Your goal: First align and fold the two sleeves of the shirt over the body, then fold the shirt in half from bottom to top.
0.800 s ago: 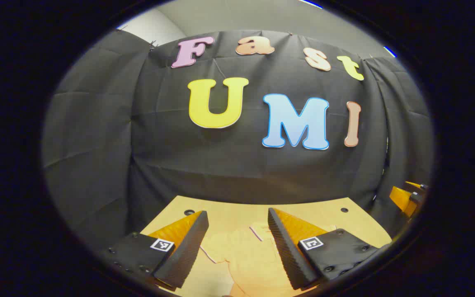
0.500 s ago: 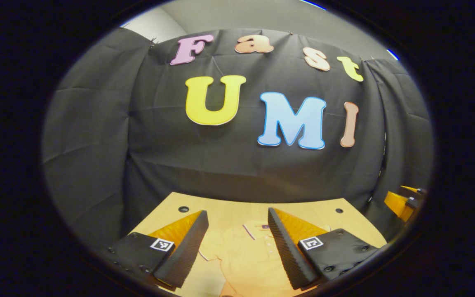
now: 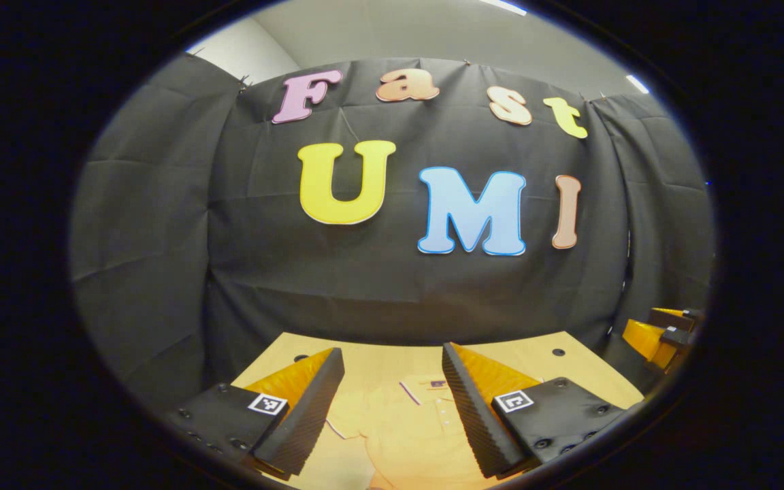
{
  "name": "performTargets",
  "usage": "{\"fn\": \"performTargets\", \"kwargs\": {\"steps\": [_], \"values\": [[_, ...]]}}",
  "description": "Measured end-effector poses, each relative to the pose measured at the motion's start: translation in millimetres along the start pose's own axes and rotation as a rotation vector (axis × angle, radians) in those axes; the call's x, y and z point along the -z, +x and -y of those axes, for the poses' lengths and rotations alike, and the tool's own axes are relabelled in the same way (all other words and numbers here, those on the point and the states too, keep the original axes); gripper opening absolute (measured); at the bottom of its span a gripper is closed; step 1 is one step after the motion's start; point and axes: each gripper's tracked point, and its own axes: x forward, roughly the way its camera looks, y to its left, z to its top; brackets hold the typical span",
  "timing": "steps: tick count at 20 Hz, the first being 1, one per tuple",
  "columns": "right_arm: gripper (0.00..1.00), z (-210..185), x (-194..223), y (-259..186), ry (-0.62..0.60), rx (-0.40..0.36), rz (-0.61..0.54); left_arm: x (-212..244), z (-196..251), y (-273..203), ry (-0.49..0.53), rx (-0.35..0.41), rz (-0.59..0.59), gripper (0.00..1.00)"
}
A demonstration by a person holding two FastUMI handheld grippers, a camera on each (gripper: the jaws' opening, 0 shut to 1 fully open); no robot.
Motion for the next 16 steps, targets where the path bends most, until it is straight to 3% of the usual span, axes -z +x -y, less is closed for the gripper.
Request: {"fn": "performTargets", "kwargs": {"steps": [4,16], "values": [[0.95,2.7,30.1,16.5,-0.016,0.004,-0.087,-2.3,-1.4,-2.0,0.009,-0.013,0.010,0.93],[0.96,30.7,176.2,132.0,0.053,0.035,-0.490,-14.0,-22.2,-31.9,0.053,-0.081,0.041,0.94]]}}
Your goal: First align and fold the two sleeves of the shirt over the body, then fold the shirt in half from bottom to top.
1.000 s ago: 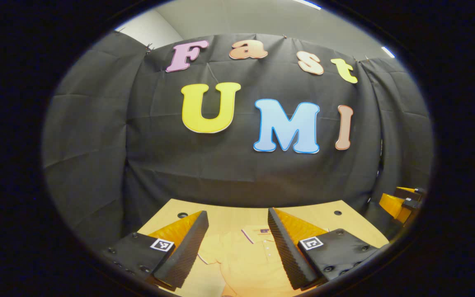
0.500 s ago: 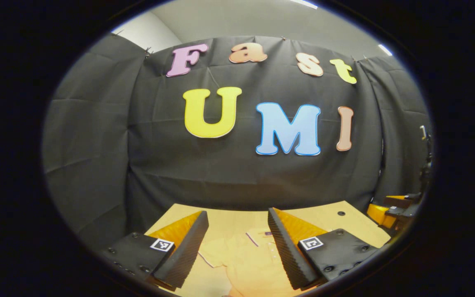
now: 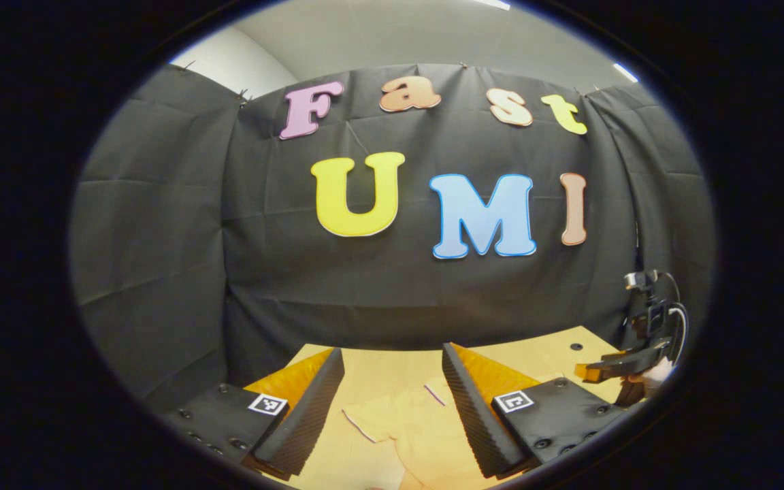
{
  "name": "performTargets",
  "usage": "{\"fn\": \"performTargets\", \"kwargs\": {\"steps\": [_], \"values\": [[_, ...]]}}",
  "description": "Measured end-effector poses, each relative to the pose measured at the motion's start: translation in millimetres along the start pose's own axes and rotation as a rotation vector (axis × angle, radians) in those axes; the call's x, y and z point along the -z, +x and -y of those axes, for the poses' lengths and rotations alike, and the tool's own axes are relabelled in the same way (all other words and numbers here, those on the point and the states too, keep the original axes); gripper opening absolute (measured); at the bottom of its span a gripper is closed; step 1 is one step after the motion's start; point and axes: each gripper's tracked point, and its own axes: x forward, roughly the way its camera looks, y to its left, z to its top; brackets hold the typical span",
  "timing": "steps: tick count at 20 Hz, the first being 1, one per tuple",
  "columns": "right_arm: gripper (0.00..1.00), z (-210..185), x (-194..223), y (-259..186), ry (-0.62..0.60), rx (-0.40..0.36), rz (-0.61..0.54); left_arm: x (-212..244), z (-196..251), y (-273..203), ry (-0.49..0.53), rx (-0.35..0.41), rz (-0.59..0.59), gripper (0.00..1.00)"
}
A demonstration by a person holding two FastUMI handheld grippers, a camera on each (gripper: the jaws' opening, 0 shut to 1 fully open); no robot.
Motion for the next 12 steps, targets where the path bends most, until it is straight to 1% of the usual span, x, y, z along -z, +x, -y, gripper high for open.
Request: {"fn": "performTargets", "kwargs": {"steps": [6,8,10,11,12], "values": [[0.95,14.6,45.3,63.4,-0.005,0.037,-0.183,9.9,-21.6,-4.8,-0.013,-0.059,-0.025,0.93],[0.91,20.3,59.4,78.5,0.005,0.048,-0.245,13.8,-31.8,-4.2,-0.010,-0.084,-0.034,0.94],[0.90,24.6,69.9,91.4,0.012,0.057,-0.286,17.0,-40.9,-3.6,-0.008,-0.107,-0.043,0.94],[0.83,24.6,75.4,95.9,0.015,0.059,-0.305,17.9,-45.3,-3.9,-0.009,-0.116,-0.048,0.93],[0.80,25.7,78.5,99.2,0.017,0.062,-0.323,19.4,-49.8,-2.9,-0.011,-0.127,-0.052,0.93]]}}
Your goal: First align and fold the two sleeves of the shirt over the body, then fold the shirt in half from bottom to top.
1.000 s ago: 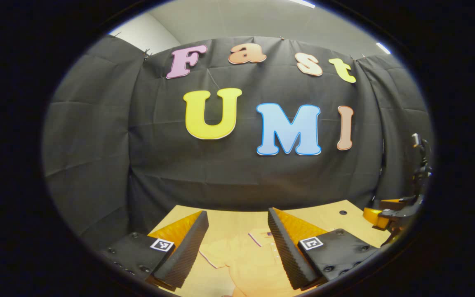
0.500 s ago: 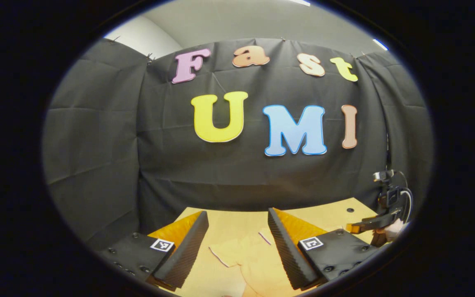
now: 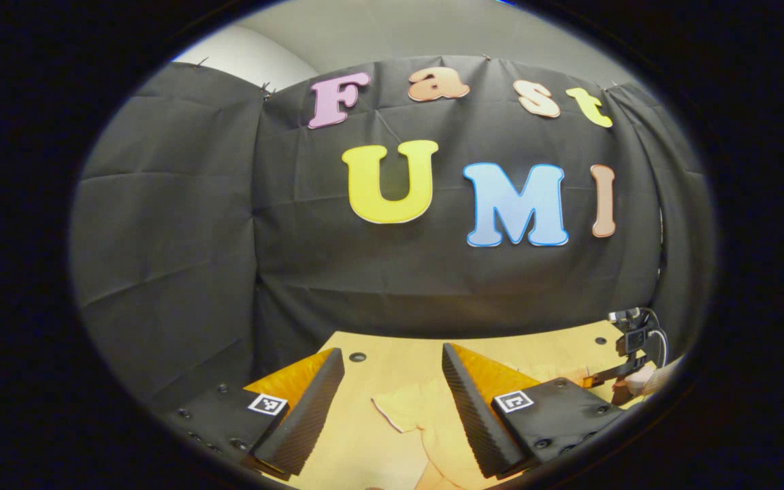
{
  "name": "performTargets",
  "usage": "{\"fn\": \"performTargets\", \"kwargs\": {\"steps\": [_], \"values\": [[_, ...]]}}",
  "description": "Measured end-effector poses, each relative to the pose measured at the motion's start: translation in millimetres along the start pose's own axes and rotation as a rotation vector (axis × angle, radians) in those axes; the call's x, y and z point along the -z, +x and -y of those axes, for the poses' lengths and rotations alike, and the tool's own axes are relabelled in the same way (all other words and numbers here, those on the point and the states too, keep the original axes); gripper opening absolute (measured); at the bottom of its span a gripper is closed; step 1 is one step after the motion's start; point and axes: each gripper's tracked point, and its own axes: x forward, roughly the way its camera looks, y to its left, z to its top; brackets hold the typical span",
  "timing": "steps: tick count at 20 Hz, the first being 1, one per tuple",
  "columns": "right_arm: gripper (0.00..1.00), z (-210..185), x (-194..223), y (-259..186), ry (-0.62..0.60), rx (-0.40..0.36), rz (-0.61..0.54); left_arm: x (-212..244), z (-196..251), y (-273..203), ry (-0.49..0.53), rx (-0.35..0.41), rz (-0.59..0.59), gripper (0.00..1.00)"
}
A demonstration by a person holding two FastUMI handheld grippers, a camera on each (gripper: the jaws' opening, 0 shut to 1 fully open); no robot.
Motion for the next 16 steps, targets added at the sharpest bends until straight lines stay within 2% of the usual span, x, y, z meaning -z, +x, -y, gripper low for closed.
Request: {"fn": "performTargets", "kwargs": {"steps": [4,5,6,7,8,9,11,12,14,15,16], "values": [[0.80,-6.6,11.4,12.6,0.028,-0.016,-0.058,6.2,-13.2,7.4,-0.010,-0.030,-0.022,0.93],[0.77,-8.2,16.1,15.0,0.032,-0.015,-0.069,6.0,-15.9,9.3,-0.012,-0.036,-0.026,0.93],[0.68,-8.5,18.7,15.3,0.026,-0.016,-0.073,6.5,-17.5,10.9,-0.013,-0.039,-0.028,0.93],[0.69,-9.1,13.0,15.0,0.025,-0.020,-0.054,6.5,-17.7,12.0,-0.013,-0.042,-0.030,0.94],[0.55,-8.1,14.0,15.8,0.021,-0.021,-0.060,5.4,-18.3,13.5,-0.014,-0.044,-0.030,0.94],[0.46,-8.9,14.1,18.7,0.024,-0.024,-0.058,7.4,-18.6,13.7,-0.016,-0.044,-0.031,0.94],[0.45,-10.7,12.5,17.9,0.058,-0.042,-0.074,8.2,-17.6,15.4,-0.020,-0.042,-0.036,0.94],[0.16,-10.0,9.3,17.2,0.082,-0.042,-0.082,8.5,-17.9,16.7,-0.021,-0.043,-0.037,0.94],[0.15,-11.3,9.6,20.9,0.113,-0.043,-0.092,7.7,-18.1,18.6,-0.022,-0.043,-0.036,0.94],[0.00,-10.3,8.8,18.1,0.119,-0.044,-0.092,8.6,-18.1,19.6,-0.021,-0.044,-0.039,0.94],[0.00,-10.0,7.9,17.9,0.112,-0.044,-0.090,8.5,-18.7,21.1,-0.020,-0.044,-0.040,0.94]]}}
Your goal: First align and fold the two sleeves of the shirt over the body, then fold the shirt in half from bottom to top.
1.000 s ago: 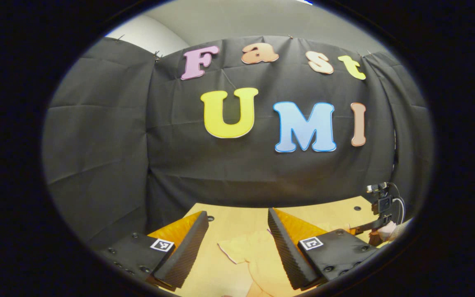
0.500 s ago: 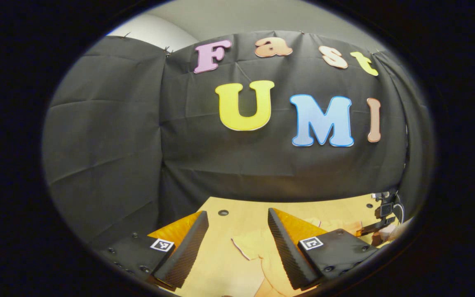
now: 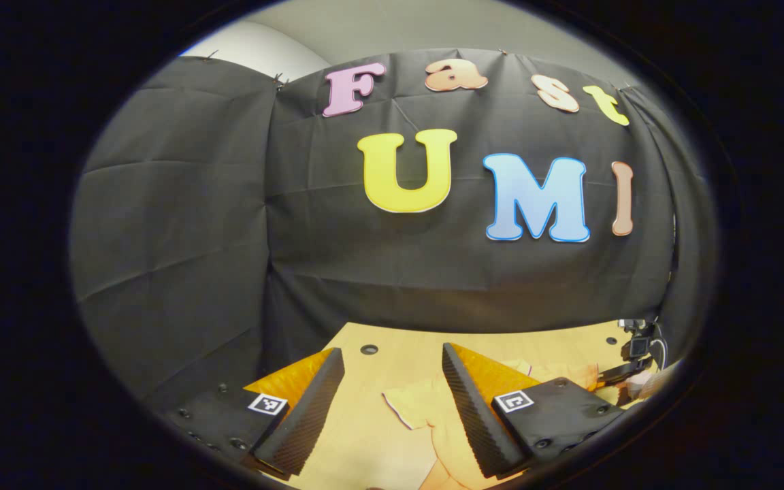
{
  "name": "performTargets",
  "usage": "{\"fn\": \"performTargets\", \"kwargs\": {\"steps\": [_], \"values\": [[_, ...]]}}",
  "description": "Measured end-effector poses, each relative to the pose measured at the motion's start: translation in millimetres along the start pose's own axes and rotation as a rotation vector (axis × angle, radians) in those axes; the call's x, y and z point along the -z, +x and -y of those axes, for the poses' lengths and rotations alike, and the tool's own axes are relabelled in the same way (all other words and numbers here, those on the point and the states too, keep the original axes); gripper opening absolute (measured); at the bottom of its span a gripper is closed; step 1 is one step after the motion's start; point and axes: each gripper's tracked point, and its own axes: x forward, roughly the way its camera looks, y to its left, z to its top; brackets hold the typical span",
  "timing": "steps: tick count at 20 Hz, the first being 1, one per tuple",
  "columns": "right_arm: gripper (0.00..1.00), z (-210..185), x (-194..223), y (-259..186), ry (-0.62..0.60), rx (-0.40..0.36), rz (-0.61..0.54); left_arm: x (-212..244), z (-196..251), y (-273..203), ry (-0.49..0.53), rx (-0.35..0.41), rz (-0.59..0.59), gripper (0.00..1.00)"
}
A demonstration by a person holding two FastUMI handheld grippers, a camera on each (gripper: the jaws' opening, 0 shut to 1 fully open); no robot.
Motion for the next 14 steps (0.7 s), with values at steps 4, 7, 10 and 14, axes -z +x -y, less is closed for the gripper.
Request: {"fn": "performTargets", "kwargs": {"steps": [4,7,10,14], "values": [[0.00,-3.6,-6.0,-3.0,-0.006,-0.001,0.022,0.9,-1.4,-0.7,0.000,-0.003,-0.003,0.94],[0.00,-11.5,-19.7,-10.7,-0.021,-0.002,0.062,-0.2,-3.3,-2.4,-0.006,-0.006,-0.005,0.94],[0.00,-33.1,-43.1,-22.9,-0.074,-0.025,0.123,-0.5,-5.8,-5.4,-0.013,-0.009,-0.003,0.94],[0.00,-80.2,-69.0,-42.0,-0.160,-0.092,0.188,-2.6,-13.8,-11.8,-0.025,-0.026,0.000,0.94]]}}
